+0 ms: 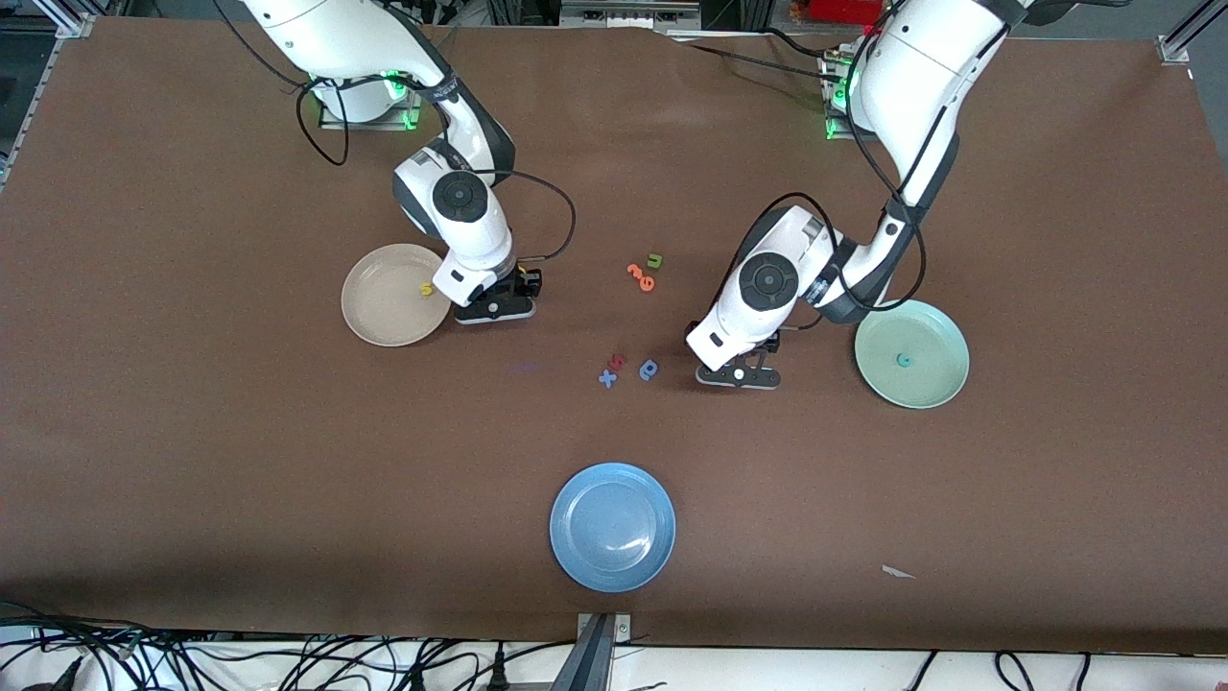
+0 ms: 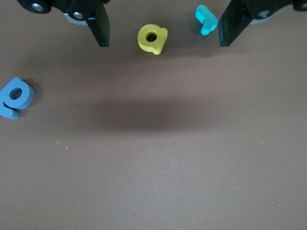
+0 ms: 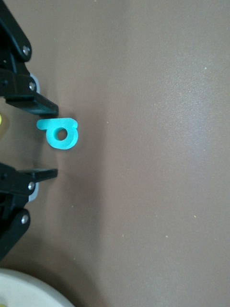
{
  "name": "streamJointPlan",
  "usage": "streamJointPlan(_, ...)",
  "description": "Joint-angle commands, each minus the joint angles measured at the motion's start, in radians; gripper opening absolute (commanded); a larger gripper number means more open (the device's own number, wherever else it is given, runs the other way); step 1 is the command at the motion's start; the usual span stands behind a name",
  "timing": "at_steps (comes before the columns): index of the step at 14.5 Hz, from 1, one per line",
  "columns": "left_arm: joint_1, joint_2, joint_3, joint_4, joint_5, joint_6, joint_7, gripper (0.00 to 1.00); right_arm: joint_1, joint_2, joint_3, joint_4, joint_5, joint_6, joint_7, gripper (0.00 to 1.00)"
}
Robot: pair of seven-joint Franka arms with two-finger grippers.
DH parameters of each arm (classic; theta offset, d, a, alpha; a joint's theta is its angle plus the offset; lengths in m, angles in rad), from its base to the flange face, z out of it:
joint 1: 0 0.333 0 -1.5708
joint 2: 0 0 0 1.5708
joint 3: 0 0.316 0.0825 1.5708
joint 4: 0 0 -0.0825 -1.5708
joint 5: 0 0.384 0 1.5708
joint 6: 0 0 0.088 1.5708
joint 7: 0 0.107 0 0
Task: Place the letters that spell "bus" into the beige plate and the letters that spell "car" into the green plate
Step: 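Grasp the yellow a with the left gripper while the right gripper places p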
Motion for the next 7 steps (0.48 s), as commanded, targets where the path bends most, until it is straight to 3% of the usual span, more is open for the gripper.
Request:
streamJointPlan(1,-0.028,0.027,0.012,0.036,0.019,-0.008,0.022,1.00,0.001,0.011,-0.002,0.012,-0.022,0.005,0.009,0.31)
streamJointPlan(5,-0.039,0.032,0.012,0.034,0.019,-0.023,0.025,0.97,0.001,0.011,-0.003,0.012,-0.021,0.000,0.005,0.00)
streamJointPlan(7,-0.036,0.033,0.012,0.034,0.018,-0.023,0.025,0.93,0.001,0.006,-0.005,0.012,-0.021,-0.003,0.003,0.00)
